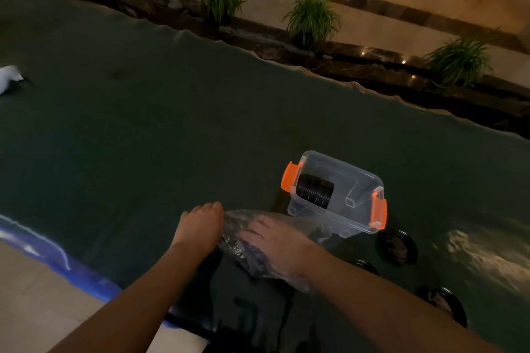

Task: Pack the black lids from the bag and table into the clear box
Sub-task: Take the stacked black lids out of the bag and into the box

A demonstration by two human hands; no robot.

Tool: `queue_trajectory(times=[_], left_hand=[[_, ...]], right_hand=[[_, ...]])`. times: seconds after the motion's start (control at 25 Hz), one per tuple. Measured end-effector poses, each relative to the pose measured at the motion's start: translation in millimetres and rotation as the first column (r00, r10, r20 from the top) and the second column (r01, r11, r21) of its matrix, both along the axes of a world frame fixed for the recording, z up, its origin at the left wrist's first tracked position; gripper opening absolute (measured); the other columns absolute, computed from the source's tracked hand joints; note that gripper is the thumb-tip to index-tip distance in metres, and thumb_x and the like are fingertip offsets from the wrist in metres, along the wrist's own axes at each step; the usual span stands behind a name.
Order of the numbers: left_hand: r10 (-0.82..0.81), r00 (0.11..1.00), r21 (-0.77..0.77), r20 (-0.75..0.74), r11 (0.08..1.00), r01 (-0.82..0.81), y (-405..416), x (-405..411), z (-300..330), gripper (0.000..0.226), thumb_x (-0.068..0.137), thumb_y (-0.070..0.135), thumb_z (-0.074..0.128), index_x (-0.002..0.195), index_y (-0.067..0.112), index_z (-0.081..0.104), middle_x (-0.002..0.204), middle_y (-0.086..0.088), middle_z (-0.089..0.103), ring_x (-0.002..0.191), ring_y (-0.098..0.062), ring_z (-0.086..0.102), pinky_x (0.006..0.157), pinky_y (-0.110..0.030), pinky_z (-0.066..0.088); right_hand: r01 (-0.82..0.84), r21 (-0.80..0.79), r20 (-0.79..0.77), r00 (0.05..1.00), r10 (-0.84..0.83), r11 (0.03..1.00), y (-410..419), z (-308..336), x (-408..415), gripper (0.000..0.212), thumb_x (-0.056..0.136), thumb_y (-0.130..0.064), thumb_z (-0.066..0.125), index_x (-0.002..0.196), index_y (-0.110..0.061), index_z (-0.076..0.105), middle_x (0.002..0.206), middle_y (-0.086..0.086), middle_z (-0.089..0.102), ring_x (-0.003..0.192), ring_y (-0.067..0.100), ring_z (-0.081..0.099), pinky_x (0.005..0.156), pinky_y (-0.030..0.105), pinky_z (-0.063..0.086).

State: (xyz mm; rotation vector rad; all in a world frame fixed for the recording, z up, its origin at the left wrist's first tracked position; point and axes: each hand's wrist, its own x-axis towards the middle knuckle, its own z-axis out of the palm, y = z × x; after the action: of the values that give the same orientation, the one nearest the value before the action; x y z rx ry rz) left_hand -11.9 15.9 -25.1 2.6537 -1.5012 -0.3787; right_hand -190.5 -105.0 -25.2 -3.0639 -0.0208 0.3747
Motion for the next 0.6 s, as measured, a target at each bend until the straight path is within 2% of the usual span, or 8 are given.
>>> queue_trajectory(times=[0.08,0.2,0.28,0.36,0.4,0.48,0.6], left_hand=[[-0.013,0.999,0.036,0.033,0.999,0.012,-1,2,0,0.008,0.101,0.022,0.044,0.103,0.019,0.052,0.110,-0.003,0.066,0.102,-0.026,0.065,0.081,-0.041,0.049],[-0.014,0.998,0.061,0.058,0.998,0.010,-2,8,1,0.007,0.100,0.023,0.046,0.103,0.020,0.051,0.111,-0.002,0.066,0.102,-0.024,0.065,0.080,-0.040,0.049],[-0.015,0.999,0.065,0.049,0.998,0.012,-3,10,3,0.006,0.100,0.025,0.046,0.102,0.021,0.050,0.111,-0.002,0.065,0.102,-0.024,0.065,0.080,-0.039,0.049],[-0.017,0.999,0.070,0.040,0.997,0.014,-2,13,5,0.006,0.098,0.025,0.049,0.102,0.021,0.048,0.111,-0.003,0.064,0.103,-0.024,0.064,0.082,-0.040,0.050],[-0.016,0.999,0.076,0.035,0.997,0.013,-1,14,5,0.008,0.097,0.024,0.051,0.104,0.020,0.048,0.112,-0.003,0.063,0.104,-0.025,0.064,0.083,-0.040,0.051],[-0.012,0.999,0.090,0.032,0.996,0.009,1,16,8,0.011,0.096,0.020,0.052,0.106,0.019,0.047,0.114,-0.005,0.062,0.106,-0.027,0.064,0.087,-0.041,0.053],[0.016,0.998,0.088,0.053,0.996,-0.021,9,23,15,0.017,0.096,0.017,0.054,0.111,0.016,0.048,0.116,-0.007,0.059,0.108,-0.029,0.063,0.088,-0.043,0.054]], right_hand=[[0.002,0.057,0.033,0.999,-0.004,0.998,1,8,-4,0.053,0.080,-0.017,0.064,0.131,-0.004,0.052,0.124,0.016,0.056,0.117,0.034,0.046,0.102,0.048,0.043],[-0.074,0.035,0.033,0.997,0.073,0.997,5,22,-16,0.046,0.090,-0.006,0.056,0.135,0.000,0.051,0.133,0.019,0.053,0.127,0.038,0.044,0.108,0.048,0.039],[-0.110,-0.007,0.056,0.992,0.111,0.994,2,31,-31,0.051,0.085,-0.020,0.069,0.133,-0.008,0.058,0.134,0.011,0.058,0.128,0.032,0.045,0.112,0.040,0.036],[-0.053,-0.051,0.136,0.989,0.059,0.997,-1,43,-43,0.055,0.079,-0.035,0.076,0.129,-0.017,0.063,0.130,0.003,0.062,0.125,0.024,0.050,0.107,0.033,0.039],[0.008,0.026,0.153,0.988,-0.011,1.000,-3,50,-48,0.058,0.082,-0.033,0.075,0.135,-0.014,0.057,0.134,0.007,0.058,0.129,0.026,0.049,0.106,0.036,0.042],[0.116,0.134,0.080,0.989,-0.128,0.984,-9,61,-59,0.068,0.089,-0.023,0.072,0.147,-0.012,0.039,0.147,0.012,0.043,0.139,0.028,0.035,0.109,0.043,0.042],[0.194,0.170,0.118,0.969,-0.216,0.966,-19,70,-77,0.081,0.083,-0.015,0.074,0.150,-0.021,0.029,0.151,0.005,0.036,0.143,0.023,0.027,0.112,0.044,0.039]])
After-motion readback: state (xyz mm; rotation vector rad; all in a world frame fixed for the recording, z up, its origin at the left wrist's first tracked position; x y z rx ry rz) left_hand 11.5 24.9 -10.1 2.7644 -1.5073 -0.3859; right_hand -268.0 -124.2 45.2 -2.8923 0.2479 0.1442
